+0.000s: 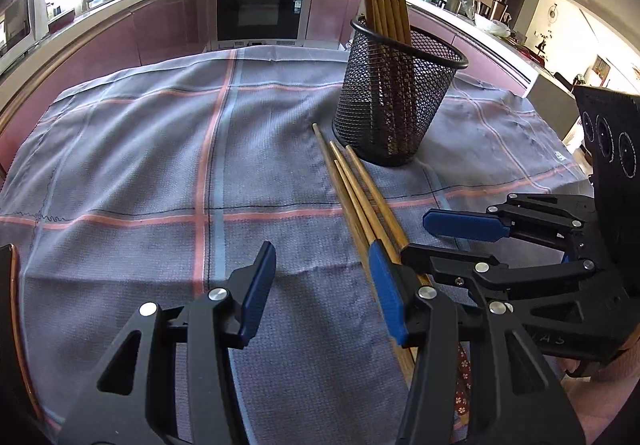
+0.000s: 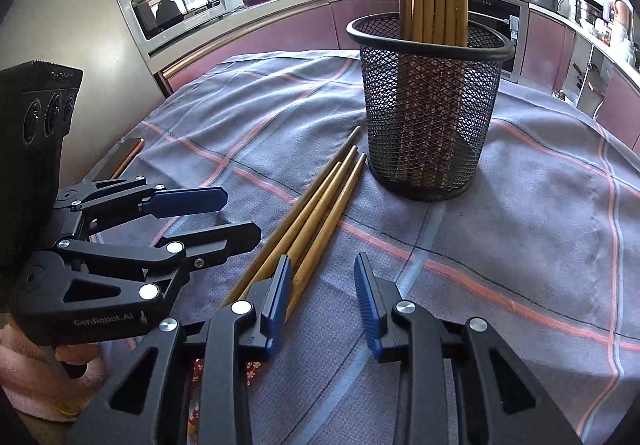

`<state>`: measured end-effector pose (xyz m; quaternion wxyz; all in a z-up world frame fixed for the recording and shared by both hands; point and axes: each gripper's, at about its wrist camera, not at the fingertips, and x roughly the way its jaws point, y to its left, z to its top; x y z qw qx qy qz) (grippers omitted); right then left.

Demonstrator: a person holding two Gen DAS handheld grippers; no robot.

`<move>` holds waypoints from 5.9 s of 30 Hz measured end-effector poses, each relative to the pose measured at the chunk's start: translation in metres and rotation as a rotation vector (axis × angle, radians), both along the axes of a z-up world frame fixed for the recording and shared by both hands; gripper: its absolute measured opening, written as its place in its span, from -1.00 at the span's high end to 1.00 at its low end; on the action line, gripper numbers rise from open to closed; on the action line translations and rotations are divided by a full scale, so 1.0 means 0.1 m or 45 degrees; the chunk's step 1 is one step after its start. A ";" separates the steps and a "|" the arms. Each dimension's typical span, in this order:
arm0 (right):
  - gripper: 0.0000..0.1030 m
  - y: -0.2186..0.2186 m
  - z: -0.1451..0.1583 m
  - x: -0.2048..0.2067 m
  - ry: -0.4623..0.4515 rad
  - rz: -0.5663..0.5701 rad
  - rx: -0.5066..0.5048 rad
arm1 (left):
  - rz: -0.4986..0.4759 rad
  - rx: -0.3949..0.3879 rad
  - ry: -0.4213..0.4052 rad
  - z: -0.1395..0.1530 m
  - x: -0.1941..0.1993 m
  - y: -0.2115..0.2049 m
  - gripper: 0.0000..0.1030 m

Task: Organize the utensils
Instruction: 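Close the left gripper on a chopstick while the right gripper grasps another, then lift the left gripper's chopstick into the mesh holder while the right gripper inserts its own, then open both grippers over the holder and move them back to the last chopsticks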

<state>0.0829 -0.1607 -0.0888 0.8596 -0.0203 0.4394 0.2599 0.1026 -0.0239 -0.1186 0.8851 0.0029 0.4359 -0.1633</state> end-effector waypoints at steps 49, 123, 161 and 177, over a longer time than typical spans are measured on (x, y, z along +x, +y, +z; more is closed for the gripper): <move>0.82 -0.05 -0.02 0.06 -0.027 -0.016 -0.030 | -0.027 0.086 0.053 -0.04 0.28 -0.19 0.61; 0.89 -0.69 1.57 0.44 -0.516 -0.078 0.207 | -0.071 -0.267 -0.380 2.04 0.53 -0.17 0.85; 0.67 -0.47 1.06 0.74 -0.283 -0.103 0.089 | -0.036 -0.135 -0.190 1.20 0.88 -0.22 0.53; 0.51 -0.19 0.65 0.10 -0.149 0.087 0.115 | 0.034 -0.067 -0.156 0.81 0.32 0.10 0.31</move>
